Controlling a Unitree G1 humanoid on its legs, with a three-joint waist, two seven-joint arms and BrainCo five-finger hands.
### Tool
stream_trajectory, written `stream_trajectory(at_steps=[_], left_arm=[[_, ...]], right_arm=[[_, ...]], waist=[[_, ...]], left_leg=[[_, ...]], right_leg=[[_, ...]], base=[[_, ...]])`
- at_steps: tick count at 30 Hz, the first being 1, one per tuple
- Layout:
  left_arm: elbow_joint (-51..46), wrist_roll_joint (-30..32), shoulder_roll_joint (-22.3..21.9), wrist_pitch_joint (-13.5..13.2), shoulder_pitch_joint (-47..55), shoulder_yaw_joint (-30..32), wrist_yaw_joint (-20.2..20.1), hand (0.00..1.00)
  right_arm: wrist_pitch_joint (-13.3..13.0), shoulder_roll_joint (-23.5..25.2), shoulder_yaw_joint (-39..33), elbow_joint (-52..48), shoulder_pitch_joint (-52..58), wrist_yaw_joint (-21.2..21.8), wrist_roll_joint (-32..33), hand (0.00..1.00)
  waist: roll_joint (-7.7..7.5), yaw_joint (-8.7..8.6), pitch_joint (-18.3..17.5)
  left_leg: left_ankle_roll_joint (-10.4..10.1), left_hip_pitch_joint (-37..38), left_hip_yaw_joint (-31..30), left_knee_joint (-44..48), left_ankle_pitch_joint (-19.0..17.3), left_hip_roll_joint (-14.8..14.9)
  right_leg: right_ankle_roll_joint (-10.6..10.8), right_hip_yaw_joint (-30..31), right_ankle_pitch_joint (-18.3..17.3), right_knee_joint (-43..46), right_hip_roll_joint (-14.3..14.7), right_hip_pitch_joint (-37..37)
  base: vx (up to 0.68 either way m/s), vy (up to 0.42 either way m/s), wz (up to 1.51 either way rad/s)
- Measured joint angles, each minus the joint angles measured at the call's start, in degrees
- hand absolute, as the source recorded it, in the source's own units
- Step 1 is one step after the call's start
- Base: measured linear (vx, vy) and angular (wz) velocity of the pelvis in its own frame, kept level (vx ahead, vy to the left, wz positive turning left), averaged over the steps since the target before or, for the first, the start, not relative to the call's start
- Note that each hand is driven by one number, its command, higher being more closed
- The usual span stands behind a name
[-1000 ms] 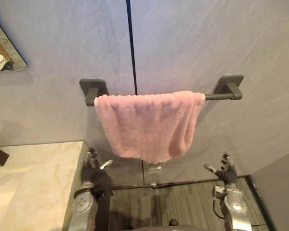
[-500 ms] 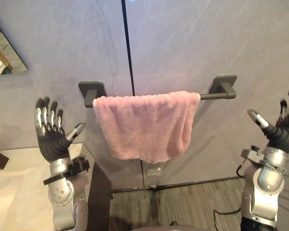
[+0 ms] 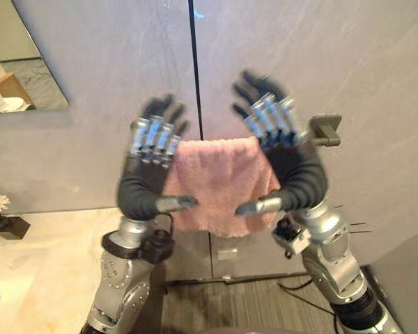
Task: Organize washtable
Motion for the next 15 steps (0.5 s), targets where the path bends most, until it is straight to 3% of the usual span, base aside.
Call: stream_trajectory(at_steps=[3, 4, 5, 10, 15], left_arm=[[1.8, -4.7, 4.5, 0.1, -0.3, -2.8, -2.8, 0.0], [6.0, -5.1, 7.5, 0.8, -0.3, -4.3, -3.7, 0.0], [8.5, -5.0, 8.6, 1.5, -0.1, -5.2, -3.7, 0.0], [16.3, -3.6, 7.9, 4.9, 3.3, -6.5, -4.4, 0.0], [26.6, 3.3, -1.7, 7.4, 3.7, -5.2, -3.3, 0.0]], right_arm=[[0.0, -6.5, 2.0, 1.5, 0.1, 2.3, 5.3, 0.0], [0.6, -10.9, 2.6, 4.4, 1.6, 3.7, 7.6, 0.0], [1.2, -11.8, 3.2, 6.2, 2.9, 4.1, 8.7, 0.0], [4.1, -10.5, 5.0, 14.4, 6.8, 6.5, 9.9, 0.0], [5.1, -2.1, 4.2, 25.5, 8.2, 7.0, 4.5, 0.0]], waist=[[0.14, -0.22, -0.1], [0.28, -0.18, -0.1], [0.3, -0.19, -0.1], [0.35, -0.16, -0.1], [0.36, 0.01, 0.6]], left_leg=[[0.0, 0.1, 0.1, 0.1, 0.0, 0.0], [0.0, -0.2, 0.1, 0.1, 0.0, 0.1], [0.0, -0.3, 0.1, 0.0, 0.0, 0.1], [0.0, -0.4, 0.2, 0.0, 0.0, 0.0], [0.0, -0.9, 0.1, 0.1, 0.1, 0.0]], right_leg=[[0.0, 0.1, 0.0, 0.2, 0.0, 0.0], [0.0, 0.2, 0.0, 0.3, 0.1, 0.0], [0.0, 0.2, 0.0, 0.4, 0.1, -0.1], [0.0, 0.2, 0.0, 0.5, 0.1, -0.8], [0.0, 0.0, 0.0, 0.7, 0.0, -1.2]], base=[[-0.06, -0.021, -0.01], [-0.09, -0.025, -0.02], [-0.09, -0.028, -0.03], [-0.01, -0.006, -0.01], [0.0, 0.0, 0.0]])
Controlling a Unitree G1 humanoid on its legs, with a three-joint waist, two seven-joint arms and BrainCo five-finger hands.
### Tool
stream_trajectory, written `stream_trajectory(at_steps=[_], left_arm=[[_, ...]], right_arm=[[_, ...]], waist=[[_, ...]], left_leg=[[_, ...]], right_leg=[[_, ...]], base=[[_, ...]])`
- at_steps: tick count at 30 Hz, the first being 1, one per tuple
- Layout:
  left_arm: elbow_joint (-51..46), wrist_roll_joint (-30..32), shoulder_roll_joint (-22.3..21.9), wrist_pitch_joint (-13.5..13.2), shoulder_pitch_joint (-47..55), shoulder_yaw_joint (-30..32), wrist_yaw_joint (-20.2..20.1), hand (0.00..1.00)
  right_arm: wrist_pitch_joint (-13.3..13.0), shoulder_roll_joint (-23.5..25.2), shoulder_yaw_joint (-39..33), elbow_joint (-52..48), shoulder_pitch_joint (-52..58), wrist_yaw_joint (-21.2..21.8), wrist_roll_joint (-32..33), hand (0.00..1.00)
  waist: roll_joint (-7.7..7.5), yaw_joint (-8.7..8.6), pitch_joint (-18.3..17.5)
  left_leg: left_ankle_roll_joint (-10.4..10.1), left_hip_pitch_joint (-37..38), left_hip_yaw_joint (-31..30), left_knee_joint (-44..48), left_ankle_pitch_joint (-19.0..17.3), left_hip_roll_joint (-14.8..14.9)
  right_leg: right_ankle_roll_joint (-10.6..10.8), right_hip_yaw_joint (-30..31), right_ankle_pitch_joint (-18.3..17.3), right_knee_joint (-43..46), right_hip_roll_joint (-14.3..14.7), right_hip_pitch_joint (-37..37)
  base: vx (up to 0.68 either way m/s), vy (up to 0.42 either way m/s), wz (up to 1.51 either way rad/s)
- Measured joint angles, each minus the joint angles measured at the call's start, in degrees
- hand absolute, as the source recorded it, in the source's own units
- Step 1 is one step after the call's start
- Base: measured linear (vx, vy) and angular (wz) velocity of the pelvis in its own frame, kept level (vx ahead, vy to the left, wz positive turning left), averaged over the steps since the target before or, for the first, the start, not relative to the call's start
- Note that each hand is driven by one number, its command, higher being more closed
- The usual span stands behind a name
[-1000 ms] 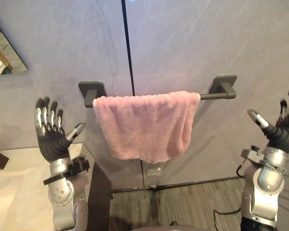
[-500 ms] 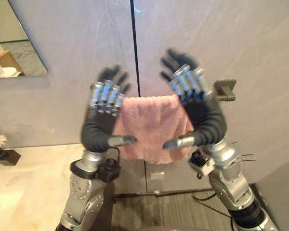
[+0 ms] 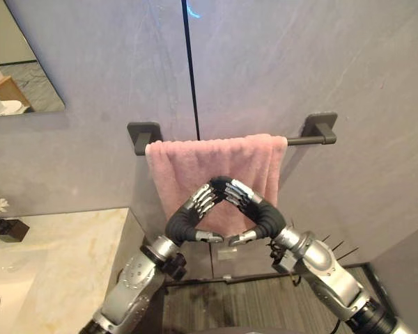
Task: Organize washtable
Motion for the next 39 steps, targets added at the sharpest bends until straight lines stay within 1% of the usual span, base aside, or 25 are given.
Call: stream_trajectory(at_steps=[3, 4, 6, 8, 9, 11, 12, 13, 16, 18, 22, 25, 28, 33, 36, 39], left_arm=[[4.0, 4.5, -4.5, 0.6, 0.0, 1.7, 1.5, 0.0], [6.7, 7.3, -7.0, 0.8, 0.0, 2.5, 3.0, 0.0], [9.5, 9.6, -9.2, 1.1, 0.0, 3.4, 4.3, 0.0], [11.5, 11.6, -10.1, 1.3, 0.0, 4.3, 5.5, 0.0], [12.3, 13.0, -10.6, 1.4, -0.3, 4.6, 6.8, 0.0], [12.4, 15.7, -11.6, 1.6, -0.5, 6.0, 8.9, 0.0], [12.4, 16.2, -11.8, 1.6, -0.6, 6.6, 9.2, 0.0], [12.4, 17.0, -12.3, 1.4, -1.4, 8.1, 10.5, 0.0], [12.4, 17.0, -12.3, 1.3, -2.3, 10.4, 11.4, 0.0], [12.4, 17.0, -12.3, 1.2, -2.3, 13.2, 12.1, 0.0], [12.4, 17.4, -12.3, 1.2, -2.3, 15.3, 12.5, 0.0], [12.4, 17.7, -12.3, 1.2, -2.3, 16.3, 12.5, 0.0], [12.4, 18.2, -13.2, 1.1, -2.3, 18.0, 12.5, 0.0], [12.4, 18.1, -13.9, 1.0, -2.2, 19.6, 12.5, 0.0], [12.4, 17.9, -15.7, 0.9, -1.0, 22.7, 12.4, 0.0], [12.0, 16.9, -16.8, 0.7, 0.4, 25.0, 12.4, 0.0]], right_arm=[[0.4, 4.0, -0.8, 4.3, 0.0, -1.3, -4.7, 0.0], [1.1, 6.6, -1.7, 6.7, 0.0, -2.2, -7.8, 0.0], [1.5, 8.4, -2.7, 9.5, 0.0, -3.4, -10.5, 0.0], [1.9, 9.5, -3.7, 11.2, 0.0, -3.9, -13.0, 0.0], [2.1, 10.5, -4.5, 12.3, 0.0, -4.9, -14.9, 0.0], [2.1, 12.2, -6.6, 12.9, 0.0, -6.6, -16.4, 0.0], [2.1, 12.6, -7.2, 13.1, 0.0, -7.3, -16.7, 0.0], [2.5, 13.3, -9.5, 14.8, 0.0, -8.8, -17.0, 0.0], [3.1, 13.4, -12.7, 15.2, 0.6, -10.1, -17.0, 0.0], [3.5, 14.1, -16.2, 15.1, 1.1, -11.0, -17.0, 0.0], [3.5, 14.3, -20.0, 15.1, 1.4, -12.2, -17.0, 0.0], [3.6, 15.3, -21.8, 15.1, 1.6, -12.3, -17.0, 0.0], [3.6, 15.8, -23.2, 14.3, 2.1, -12.4, -17.0, 0.0], [3.6, 17.5, -27.9, 13.8, 3.0, -12.6, -17.0, 0.0], [3.6, 18.2, -32.3, 12.9, 3.8, -14.2, -17.0, 0.0], [3.6, 19.3, -35.2, 9.1, 6.0, -15.0, -16.9, 0.0]], waist=[[0.02, -0.01, 0.2], [-0.03, 0.0, 0.2], [-0.15, 0.02, 0.4], [-0.32, 0.02, 0.5], [-0.45, 0.03, 0.6], [-0.71, 0.03, 1.3], [-0.79, 0.06, 1.4], [-1.0, 0.12, 1.5], [-1.01, 0.23, 1.6], [-1.08, 0.07, 1.8], [-1.11, -0.11, 1.8], [-1.14, -0.11, 1.8], [-1.16, -0.13, 1.8], [-1.26, -0.12, 1.9], [-1.27, -0.28, 1.9], [-1.25, -0.3, 1.9]], left_leg=[[0.0, -0.9, -0.1, 0.0, 0.0, 0.1], [0.0, -1.2, -0.2, -0.1, 0.0, 0.2], [0.0, -1.5, -0.5, 0.0, 0.0, 0.2], [0.0, -1.5, -0.5, 0.0, 0.0, 0.2], [0.0, -1.6, -0.6, 0.0, 0.0, 0.2], [0.0, -1.8, -0.7, 0.0, 0.0, 0.1], [0.0, -1.9, -0.8, 0.0, 0.0, 0.1], [0.0, -2.5, -1.1, 0.0, 0.0, 0.1], [0.0, -3.2, -1.4, 0.1, 0.0, 0.2], [0.0, -3.6, -1.5, 0.1, 0.0, 0.2], [0.0, -4.5, -1.9, 0.1, 0.0, 0.2], [0.0, -4.8, -2.0, 0.1, 0.0, 0.3], [0.0, -5.5, -2.0, 0.1, 0.0, 0.3], [0.0, -5.7, -1.9, 0.1, 0.0, 0.2], [0.0, -5.6, -1.8, 0.1, 0.0, 0.1], [0.0, -5.5, -1.8, 0.1, 0.0, 0.1]], right_leg=[[-0.1, 0.1, 0.0, 0.0, 0.0, -0.4], [-0.1, 0.1, -0.1, -0.1, 0.0, -0.8], [-0.1, -0.1, -0.1, -0.4, 0.0, -0.9], [-0.1, -0.3, 0.0, -0.7, 0.0, -0.9], [-0.1, -0.4, 0.0, -0.8, 0.0, -0.9], [-0.1, -0.5, -0.1, -0.9, 0.0, -0.9], [-0.1, -0.5, -0.1, -0.9, 0.0, -1.0], [-0.1, -0.8, -0.1, -0.9, 0.0, -1.3], [-0.1, -1.0, -0.1, -0.9, -0.1, -2.0], [-0.1, -1.3, -0.1, -1.0, -0.1, -2.1], [-0.1, -1.6, -0.1, -1.1, 0.0, -3.0], [-0.1, -1.7, -0.1, -1.3, 0.0, -3.0], [-0.1, -1.7, -0.1, -1.4, -0.1, -3.8], [-0.1, -1.7, -0.1, -1.4, -0.1, -3.9], [-0.1, -1.7, -0.1, -1.4, 0.0, -3.9], [-0.1, -1.7, -0.1, -1.5, 0.1, -3.8]], base=[[-0.03, -0.014, 0.01], [-0.02, -0.02, 0.03], [0.01, -0.018, 0.06], [0.04, -0.014, 0.05], [0.03, -0.011, 0.03], [0.01, -0.014, 0.04], [-0.02, -0.026, 0.07], [-0.02, -0.02, 0.07], [-0.01, -0.019, 0.06], [-0.02, -0.02, 0.04], [-0.01, -0.012, 0.03], [0.0, -0.007, 0.02], [0.0, 0.0, 0.0], [-0.01, -0.003, 0.0], [-0.04, -0.01, -0.01], [-0.02, -0.01, -0.01]])
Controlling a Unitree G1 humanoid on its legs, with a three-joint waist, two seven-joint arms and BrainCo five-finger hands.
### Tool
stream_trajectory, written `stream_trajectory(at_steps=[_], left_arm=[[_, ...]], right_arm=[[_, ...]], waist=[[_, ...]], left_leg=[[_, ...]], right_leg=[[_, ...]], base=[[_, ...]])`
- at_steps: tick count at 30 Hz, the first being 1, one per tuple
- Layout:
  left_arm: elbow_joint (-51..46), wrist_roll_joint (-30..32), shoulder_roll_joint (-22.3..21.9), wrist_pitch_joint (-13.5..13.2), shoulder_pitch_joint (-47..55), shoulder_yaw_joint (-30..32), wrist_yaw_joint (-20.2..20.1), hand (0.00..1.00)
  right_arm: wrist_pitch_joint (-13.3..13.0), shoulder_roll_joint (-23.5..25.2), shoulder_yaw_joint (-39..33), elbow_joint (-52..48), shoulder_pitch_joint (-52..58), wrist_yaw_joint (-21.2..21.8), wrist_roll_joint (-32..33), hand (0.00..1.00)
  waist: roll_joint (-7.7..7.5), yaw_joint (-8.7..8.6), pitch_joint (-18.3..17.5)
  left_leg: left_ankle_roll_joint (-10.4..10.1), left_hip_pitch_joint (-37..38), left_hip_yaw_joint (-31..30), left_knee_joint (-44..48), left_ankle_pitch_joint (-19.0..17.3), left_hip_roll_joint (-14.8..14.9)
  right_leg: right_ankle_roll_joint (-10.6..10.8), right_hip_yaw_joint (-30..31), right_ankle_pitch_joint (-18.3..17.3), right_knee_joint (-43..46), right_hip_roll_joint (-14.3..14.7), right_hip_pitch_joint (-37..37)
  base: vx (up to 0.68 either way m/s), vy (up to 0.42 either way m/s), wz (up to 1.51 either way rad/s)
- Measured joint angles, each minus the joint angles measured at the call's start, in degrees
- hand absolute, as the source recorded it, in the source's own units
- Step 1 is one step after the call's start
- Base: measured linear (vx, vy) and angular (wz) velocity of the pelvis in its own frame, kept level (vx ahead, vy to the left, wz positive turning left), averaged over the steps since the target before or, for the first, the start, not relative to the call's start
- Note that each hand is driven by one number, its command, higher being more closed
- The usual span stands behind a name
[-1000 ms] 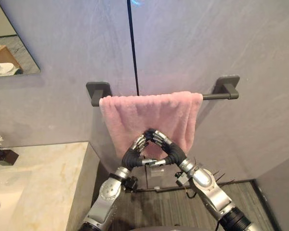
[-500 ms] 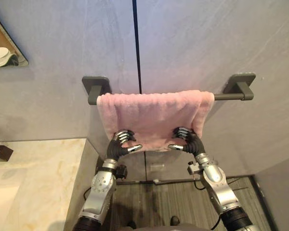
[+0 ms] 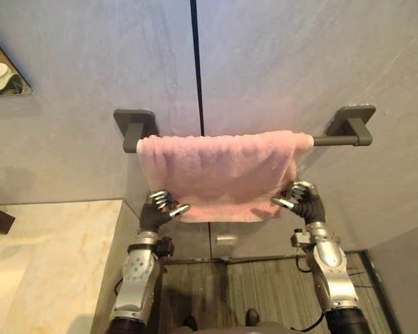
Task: Organize washtable
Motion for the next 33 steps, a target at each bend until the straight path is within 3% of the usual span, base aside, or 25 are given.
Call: stream_trajectory(at_steps=[13, 20, 24, 29, 33], left_arm=[[-7.4, -2.1, -2.9, -0.1, 6.7, 5.7, -1.4, 0.0], [-9.2, -4.5, -3.7, -0.2, 10.7, 6.5, -2.9, 0.0], [-8.6, -4.6, -3.9, -0.1, 12.8, 7.5, -3.9, 0.0], [2.4, -3.8, -2.0, 0.4, 12.9, 8.2, -4.0, 0.0], [12.7, 3.5, -0.5, 2.4, 13.0, 8.1, -4.0, 0.0]], right_arm=[[-0.6, 4.1, -6.1, -9.0, 7.9, 0.3, -0.2, 0.0], [-0.3, 4.8, -8.5, -8.4, 12.8, 0.3, -6.0, 0.0], [0.2, 4.3, -10.0, -1.9, 13.6, 0.1, -10.3, 0.0], [1.2, 2.6, -9.6, 8.3, 14.0, 0.2, -14.6, 0.0], [1.6, 0.1, -8.4, 16.2, 14.0, 0.4, -17.6, 0.0]], waist=[[-0.04, 0.01, 0.0], [-0.03, -0.06, 0.0], [-0.2, -0.01, 0.1], [0.05, 0.05, 0.0], [0.21, 0.01, -0.1]], left_leg=[[0.0, 0.4, 0.0, -0.1, 0.0, 0.1], [0.0, 0.8, 0.2, -0.1, -0.1, 0.1], [0.0, 1.1, 0.2, -0.1, -0.1, 0.1], [0.0, 1.2, 0.1, -0.1, -0.1, 0.1], [0.0, 1.9, 0.1, -0.1, -0.1, 0.1]], right_leg=[[0.0, -0.1, 0.0, -0.2, -0.1, 0.4], [0.0, 0.1, 0.0, -0.2, -0.1, 0.6], [0.1, 0.0, 0.0, -0.3, -0.1, 1.1], [0.1, -0.2, 0.0, -0.2, -0.1, 1.3], [0.1, -0.3, 0.0, -0.2, -0.1, 1.9]], base=[[0.0, -0.001, 0.0], [0.0, 0.0, 0.0], [0.0, 0.0, 0.0], [-0.03, -0.011, 0.02], [-0.04, -0.015, 0.0]])
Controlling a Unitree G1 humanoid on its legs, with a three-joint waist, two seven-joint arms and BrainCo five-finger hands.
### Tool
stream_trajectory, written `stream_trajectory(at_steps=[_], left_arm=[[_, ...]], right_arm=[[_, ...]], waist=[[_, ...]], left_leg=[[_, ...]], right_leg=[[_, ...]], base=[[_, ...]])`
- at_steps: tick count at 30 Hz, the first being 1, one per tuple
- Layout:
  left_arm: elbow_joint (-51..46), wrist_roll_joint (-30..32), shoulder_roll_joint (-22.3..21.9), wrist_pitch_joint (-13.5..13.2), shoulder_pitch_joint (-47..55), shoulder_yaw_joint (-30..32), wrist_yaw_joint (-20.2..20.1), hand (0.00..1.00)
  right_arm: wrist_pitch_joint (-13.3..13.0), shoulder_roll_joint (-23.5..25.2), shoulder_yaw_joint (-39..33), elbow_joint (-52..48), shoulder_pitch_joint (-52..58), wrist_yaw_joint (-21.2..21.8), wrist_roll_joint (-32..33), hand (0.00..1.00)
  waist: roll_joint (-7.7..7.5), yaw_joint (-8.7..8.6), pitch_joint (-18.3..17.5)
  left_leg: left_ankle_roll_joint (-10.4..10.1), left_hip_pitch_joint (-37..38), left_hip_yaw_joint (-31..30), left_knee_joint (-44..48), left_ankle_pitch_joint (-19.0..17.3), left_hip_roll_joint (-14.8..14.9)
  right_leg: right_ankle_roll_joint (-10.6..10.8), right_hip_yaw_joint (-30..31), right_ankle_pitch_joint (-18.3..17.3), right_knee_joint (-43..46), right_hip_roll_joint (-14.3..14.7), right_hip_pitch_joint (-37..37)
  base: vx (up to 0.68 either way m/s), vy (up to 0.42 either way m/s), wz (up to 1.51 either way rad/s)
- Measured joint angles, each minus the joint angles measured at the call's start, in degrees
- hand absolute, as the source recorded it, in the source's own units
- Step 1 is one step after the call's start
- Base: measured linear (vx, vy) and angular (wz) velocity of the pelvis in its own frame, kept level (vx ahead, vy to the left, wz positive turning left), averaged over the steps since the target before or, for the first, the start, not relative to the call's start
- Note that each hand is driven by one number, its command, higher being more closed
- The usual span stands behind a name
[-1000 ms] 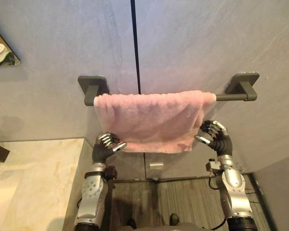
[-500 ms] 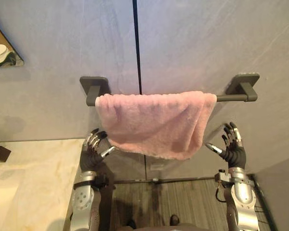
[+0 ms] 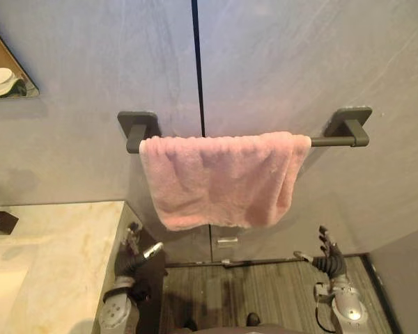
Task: Organize washtable
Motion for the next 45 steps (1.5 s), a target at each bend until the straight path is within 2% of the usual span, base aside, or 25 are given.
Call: stream_trajectory(at_steps=[8, 11, 16, 20, 21, 23, 24, 25, 26, 27, 29, 30, 31, 32, 33, 34, 35, 36, 37, 38, 39, 41, 43, 44, 45], left_arm=[[13.2, 7.9, 0.8, 1.3, -0.2, -0.5, 0.1, 0.0], [16.4, 9.5, 0.8, 1.6, -0.2, -0.7, 0.2, 0.0], [18.1, 10.2, 2.0, 1.6, -0.4, -1.8, 0.7, 0.0], [19.0, 10.2, 2.1, 1.6, -1.3, -2.0, 1.6, 0.0], [19.0, 10.2, 2.2, 1.6, -2.2, -2.0, 1.7, 0.0], [18.9, 10.1, 2.6, 1.6, -4.2, -2.3, 2.3, 0.0], [18.7, 10.2, 2.7, 1.6, -6.5, -2.6, 2.8, 0.0], [18.5, 10.2, 2.8, 1.6, -7.4, -2.6, 2.9, 0.0], [18.4, 10.2, 3.0, 1.5, -8.5, -2.8, 2.9, 0.0], [17.6, 10.1, 3.0, 1.4, -8.7, -2.8, 3.0, 0.0], [16.5, 10.1, 2.9, 1.4, -8.1, -2.7, 3.7, 0.0], [16.5, 10.0, 2.4, 1.5, -7.7, -2.7, 4.1, 0.0], [16.4, 10.0, 1.9, 1.5, -7.6, -2.6, 4.1, 0.0], [16.3, 9.9, 1.3, 1.6, -7.4, -2.1, 4.5, 0.0], [16.0, 8.9, 0.0, 1.6, -7.0, -2.4, 4.8, 0.0], [15.6, 8.8, -0.5, 1.6, -6.9, -2.8, 5.0, 0.0], [14.6, 8.8, -1.2, 1.6, -6.6, -3.9, 4.9, 0.0], [14.3, 7.0, -1.3, 0.9, -6.7, -4.3, 4.2, 0.0], [14.3, 4.8, -1.1, 0.4, -6.4, -4.2, 3.9, 0.0], [14.7, 4.0, -0.8, 0.5, -6.7, -4.1, 4.0, 0.0], [14.6, 4.1, -0.8, 0.7, -6.9, -4.1, 4.2, 0.0], [14.5, 4.6, -1.7, 1.5, -6.6, -5.0, 4.5, 0.0], [14.5, 5.0, -2.1, 1.6, -6.5, -5.1, 4.8, 0.0], [14.7, 5.3, -2.0, 1.6, -6.9, -5.0, 5.3, 0.0], [15.2, 5.6, -1.8, 1.6, -7.5, -5.0, 5.3, 0.0]], right_arm=[[1.1, -2.3, 1.7, 14.5, -0.9, 0.2, -2.5, 0.0], [2.0, -2.7, 2.7, 17.4, -0.8, 0.1, -2.6, 0.0], [2.1, -2.9, 3.4, 19.1, -1.3, 0.1, -2.6, 0.0], [2.2, -3.1, 4.7, 20.6, -3.2, 0.0, -2.5, 0.0], [2.2, -3.3, 5.7, 20.7, -4.1, -0.1, -2.5, 0.0], [2.2, -2.9, 6.8, 20.2, -5.5, -0.1, -2.5, 0.0], [2.2, -2.7, 7.5, 19.8, -6.4, -0.2, -2.5, 0.0], [2.2, -2.6, 8.0, 19.6, -6.6, -0.1, -2.5, 0.0], [2.3, -2.0, 8.5, 19.5, -6.5, -0.1, -2.4, 0.0], [2.4, -1.3, 9.5, 18.6, -5.0, -0.1, -2.3, 0.0], [2.5, -0.7, 10.7, 16.9, -3.7, 0.0, -2.1, 0.0], [2.6, -0.6, 10.7, 16.1, -4.2, -0.1, -1.8, 0.0], [2.7, -0.7, 10.7, 15.8, -4.7, -0.1, -1.7, 0.0], [2.8, -1.0, 10.6, 15.5, -6.1, -0.2, -1.4, 0.0], [2.8, -1.7, 10.6, 15.4, -7.3, -0.4, -0.6, 0.0], [2.8, -2.0, 10.6, 15.4, -7.7, -0.4, -0.3, 0.0], [3.0, -2.4, 10.5, 15.3, -7.8, -0.7, 0.1, 0.0], [3.1, -2.4, 10.5, 15.4, -7.1, -0.9, 0.2, 0.0], [3.2, -2.4, 10.5, 15.7, -6.3, -1.0, 0.2, 0.0], [3.2, -2.3, 10.3, 15.7, -5.5, -1.1, 0.2, 0.0], [3.2, -1.8, 10.1, 15.7, -5.3, -1.4, 0.2, 0.0], [3.3, -2.6, 9.4, 15.8, -4.3, -2.3, 0.2, 0.0], [3.3, -2.5, 8.8, 16.0, -4.4, -2.5, 0.2, 0.0], [3.3, -2.5, 8.4, 16.7, -4.5, -2.6, 0.2, 0.0], [3.3, -2.2, 7.6, 17.8, -4.7, -2.5, 0.2, 0.0]], waist=[[0.65, -0.06, -0.5], [0.58, -0.05, -0.5], [0.44, 0.0, -0.5], [-0.14, 0.14, -0.5], [0.14, 0.33, 0.0], [-0.35, 0.51, 1.0], [-0.6, 0.64, 1.7], [-0.58, 0.87, 2.0], [-0.8, 0.74, 2.5], [-1.84, 0.63, 2.2], [-3.28, 1.45, 1.4], [-3.72, 2.77, 1.1], [-4.1, 3.42, 1.0], [-3.71, 3.96, 1.0], [-2.12, 4.92, 1.1], [-1.53, 4.86, 1.5], [0.83, 4.17, 2.6], [1.15, 3.89, 2.9], [1.74, 3.57, 3.2], [1.17, 2.99, 3.5], [0.59, 2.79, 3.8], [-0.8, 2.91, 4.0], [-0.65, 3.0, 3.8], [-0.27, 3.01, 3.5], [-0.08, 2.76, 3.2]], left_leg=[[0.0, 0.8, 0.3, 0.0, 0.0, -0.1], [0.0, 0.8, 0.3, 0.0, 0.0, -0.1], [0.0, 0.8, 0.3, 0.0, 0.0, -0.2], [0.0, -2.9, 0.8, 1.2, 0.0, -0.2], [0.0, -4.5, 1.5, 2.4, 0.0, 0.0], [0.3, -8.3, 1.5, 5.6, -0.4, 0.7], [0.7, -11.8, 1.1, 9.3, -0.6, 1.2], [1.0, -13.2, 1.0, 10.6, -0.8, 1.9], [1.4, -14.1, -0.3, 12.1, -1.1, 1.6], [1.3, -15.2, -2.6, 14.0, -1.1, 0.6], [1.2, -18.5, -4.5, 17.3, -1.1, -0.3], [1.1, -21.8, -4.8, 20.8, -1.0, -0.6], [0.8, -23.1, -4.8, 22.0, -0.8, -0.6], [-0.4, -25.4, -5.7, 23.0, 0.0, -0.3], [-2.9, -27.1, -7.5, 21.4, 1.7, 0.8], [-3.8, -27.7, -8.4, 20.6, 2.8, 1.3], [-4.1, -27.8, -11.7, 18.5, 5.8, 2.3], [-4.5, -27.3, -13.2, 16.2, 7.2, 2.9], [-4.6, -25.7, -13.5, 11.8, 6.6, 4.5], [-3.0, -25.2, -11.9, 9.6, 3.9, 5.5], [-3.0, -25.7, -10.8, 10.3, 3.9, 5.5], [-2.6, -27.4, -6.9, 19.9, 3.6, 4.0], [-1.3, -26.8, -4.3, 27.4, 1.7, 4.5], [-0.6, -24.4, -0.9, 31.9, -1.6, 6.5], [-0.3, -21.2, 2.2, 33.0, -3.2, 8.6]], right_leg=[[0.0, 0.1, 0.0, 0.2, 0.0, 0.1], [0.0, 0.1, 0.0, 0.3, 0.1, 0.1], [0.0, 0.2, 0.0, 0.6, 0.0, -0.2], [0.0, 1.0, 0.0, 2.4, 0.0, -4.5], [0.0, 1.7, -0.2, 4.2, 0.0, -6.2], [0.1, 2.6, -1.7, 9.7, -0.2, -10.9], [1.0, 4.9, -2.0, 14.1, 0.0, -14.4], [1.6, 6.8, -4.1, 17.2, -0.2, -15.5], [1.9, 9.7, -9.7, 28.3, -0.2, -17.5], [4.0, 12.9, -13.8, 39.9, -0.3, -17.8], [6.2, 17.0, -16.8, 47.0, -0.5, -16.6], [7.2, 21.0, -19.4, 46.8, -0.6, -14.3], [6.6, 22.5, -21.4, 44.9, -0.6, -13.5], [3.5, 23.5, -24.9, 39.9, 0.2, -11.8], [0.1, 23.1, -27.6, 34.8, 1.7, -10.7], [-1.3, 22.8, -28.4, 33.7, 2.6, -10.6], [-2.0, 19.6, -27.8, 34.6, 4.7, -10.7], [-2.8, 17.6, -27.4, 35.2, 5.7, -10.8], [-4.8, 14.5, -26.1, 34.7, 6.8, -10.4], [-6.3, 11.3, -24.6, 32.9, 6.6, -9.7], [-6.6, 9.6, -24.0, 32.4, 6.0, -9.7], [-7.5, 5.0, -20.5, 28.9, 3.4, -10.2], [-7.5, 2.4, -17.8, 25.4, 2.7, -9.8], [-7.5, -0.7, -15.6, 23.2, 2.3, -9.3], [-7.6, -3.2, -14.4, 22.2, 1.8, -9.3]], base=[[-0.05, -0.014, -0.02], [-0.04, -0.014, -0.01], [-0.04, -0.009, -0.01], [-0.04, -0.008, -0.09], [-0.04, -0.007, -0.21], [-0.1, -0.014, -0.01], [-0.14, 0.01, 0.23], [-0.14, 0.02, 0.47], [-0.06, -0.052, 0.96], [-0.05, -0.107, 1.11], [-0.08, -0.229, 0.95], [-0.17, -0.276, 0.58], [-0.24, -0.294, 0.41], [-0.31, -0.291, 0.31], [-0.33, -0.303, 0.39], [-0.37, -0.304, 0.74], [-0.4, -0.311, 0.88], [-0.41, -0.277, 1.2], [-0.41, -0.245, 1.22], [-0.37, -0.201, 1.2], [-0.35, -0.195, 1.22], [-0.33, -0.135, 1.1], [-0.23, -0.047, 0.88], [-0.17, 0.008, 1.04], [-0.15, 0.029, 1.1]])
